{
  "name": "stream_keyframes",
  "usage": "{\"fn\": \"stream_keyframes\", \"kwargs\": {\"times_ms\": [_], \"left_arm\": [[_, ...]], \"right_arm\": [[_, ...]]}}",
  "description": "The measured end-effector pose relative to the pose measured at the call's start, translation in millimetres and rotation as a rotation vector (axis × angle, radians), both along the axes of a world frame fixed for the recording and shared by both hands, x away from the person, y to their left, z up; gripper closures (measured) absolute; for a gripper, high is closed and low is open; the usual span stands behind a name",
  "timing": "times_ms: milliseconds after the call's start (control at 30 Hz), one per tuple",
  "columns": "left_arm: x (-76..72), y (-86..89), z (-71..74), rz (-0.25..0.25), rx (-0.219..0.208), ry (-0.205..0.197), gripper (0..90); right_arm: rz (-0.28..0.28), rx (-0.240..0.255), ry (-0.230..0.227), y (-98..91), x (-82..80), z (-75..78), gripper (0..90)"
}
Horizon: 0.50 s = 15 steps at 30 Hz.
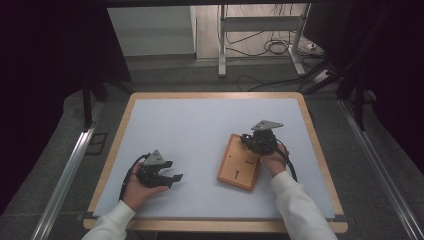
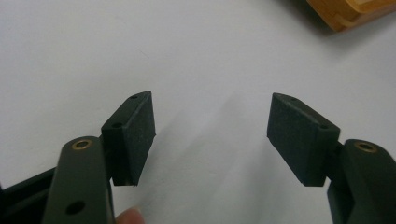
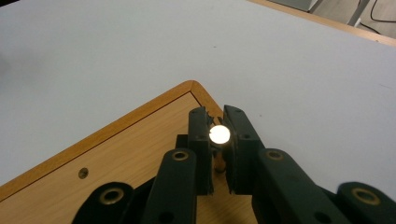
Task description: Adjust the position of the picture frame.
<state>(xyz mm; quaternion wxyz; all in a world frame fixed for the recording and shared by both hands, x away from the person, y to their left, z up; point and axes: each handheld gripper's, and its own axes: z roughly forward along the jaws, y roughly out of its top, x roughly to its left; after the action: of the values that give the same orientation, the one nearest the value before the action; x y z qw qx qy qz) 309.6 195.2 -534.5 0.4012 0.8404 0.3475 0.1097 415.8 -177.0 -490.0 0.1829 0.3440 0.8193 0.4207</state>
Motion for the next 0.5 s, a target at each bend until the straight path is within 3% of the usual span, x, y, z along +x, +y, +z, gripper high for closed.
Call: {"fn": "stream_keyframes", "kwargs": {"times_ms": [500], "left_arm": [[0.0,-0.4,-0.1,-0.002,0.001,0.002,32.1]], "right_arm": [[0.067,-0.007,-0.002,18.3,-11.7,2.4,82.2]]}}
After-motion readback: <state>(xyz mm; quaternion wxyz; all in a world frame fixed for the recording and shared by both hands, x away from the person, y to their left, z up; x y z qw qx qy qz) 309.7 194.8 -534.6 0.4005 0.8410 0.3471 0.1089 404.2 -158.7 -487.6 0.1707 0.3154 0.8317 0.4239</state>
